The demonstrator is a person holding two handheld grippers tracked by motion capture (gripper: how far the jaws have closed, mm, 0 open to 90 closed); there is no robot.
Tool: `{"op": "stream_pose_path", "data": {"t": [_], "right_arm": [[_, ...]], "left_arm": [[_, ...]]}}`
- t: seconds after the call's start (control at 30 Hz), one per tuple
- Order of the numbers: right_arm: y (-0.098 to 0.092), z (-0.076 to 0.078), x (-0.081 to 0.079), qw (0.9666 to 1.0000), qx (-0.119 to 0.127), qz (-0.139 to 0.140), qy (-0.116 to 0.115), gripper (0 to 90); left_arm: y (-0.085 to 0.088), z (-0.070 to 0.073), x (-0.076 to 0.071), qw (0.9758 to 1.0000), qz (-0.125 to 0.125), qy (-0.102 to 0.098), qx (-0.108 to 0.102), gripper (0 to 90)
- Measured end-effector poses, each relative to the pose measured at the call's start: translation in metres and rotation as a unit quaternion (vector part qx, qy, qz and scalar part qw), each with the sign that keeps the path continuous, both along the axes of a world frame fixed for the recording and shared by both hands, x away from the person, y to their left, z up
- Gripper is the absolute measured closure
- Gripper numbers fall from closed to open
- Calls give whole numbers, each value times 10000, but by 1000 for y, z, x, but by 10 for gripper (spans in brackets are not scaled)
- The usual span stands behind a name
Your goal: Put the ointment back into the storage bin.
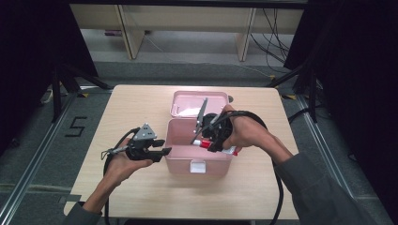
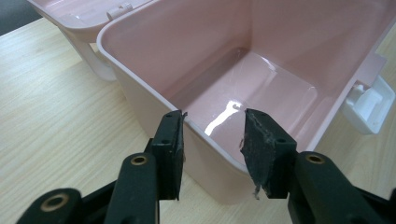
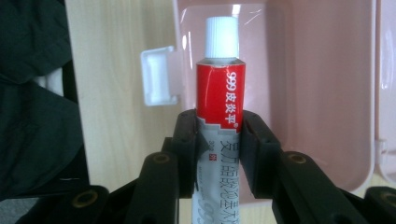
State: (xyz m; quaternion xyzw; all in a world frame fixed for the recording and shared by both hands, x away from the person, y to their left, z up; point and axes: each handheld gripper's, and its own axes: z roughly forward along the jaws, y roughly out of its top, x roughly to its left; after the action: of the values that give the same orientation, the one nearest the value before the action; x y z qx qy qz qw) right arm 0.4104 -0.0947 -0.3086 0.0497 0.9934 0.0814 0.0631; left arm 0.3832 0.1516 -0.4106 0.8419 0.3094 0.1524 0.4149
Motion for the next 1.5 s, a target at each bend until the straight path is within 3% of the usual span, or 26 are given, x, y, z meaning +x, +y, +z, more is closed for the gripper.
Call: {"op": "stream_pose_path", "data": {"t": [0.43,0.57,0.67,0.73,0.83,0.93,0.97,1.1,1.23,1.27,1.33,1.43,1.5], "right_arm": [[25,-20,18,9998,-55,209,36,702],[29,-29,22,9995,-94,241,172,702],[29,-33,23,9996,-165,86,202,702],[29,-37,27,9992,-180,304,168,702],[29,-39,26,9995,-134,188,206,702],[27,-43,28,9993,-157,256,227,702],[27,-44,27,9995,-146,150,238,702],[23,-51,28,9991,-188,264,261,702],[21,-57,28,9993,-173,156,297,702],[20,-59,30,9991,-122,257,318,702],[20,-59,27,9990,-257,44,350,702],[18,-65,31,9990,-156,333,261,702],[18,-67,26,9987,-315,37,396,702]], "left_arm": [[0,0,0,10000,30,-14,9,577],[0,0,0,10000,6,-1,-4,577],[0,0,0,10000,26,-14,12,577],[0,0,0,10000,24,-18,25,577],[0,0,0,10000,30,-13,26,577],[0,0,0,10000,26,-18,31,577],[0,0,0,10000,31,-16,36,577],[-1,0,0,10000,35,-14,28,577],[-1,0,0,10000,43,-13,28,577],[-1,0,0,10000,39,-15,34,577],[-1,0,0,10000,48,-15,28,577],[-1,0,0,10000,34,-18,36,577],[-1,0,0,10000,37,-19,36,577]]}}
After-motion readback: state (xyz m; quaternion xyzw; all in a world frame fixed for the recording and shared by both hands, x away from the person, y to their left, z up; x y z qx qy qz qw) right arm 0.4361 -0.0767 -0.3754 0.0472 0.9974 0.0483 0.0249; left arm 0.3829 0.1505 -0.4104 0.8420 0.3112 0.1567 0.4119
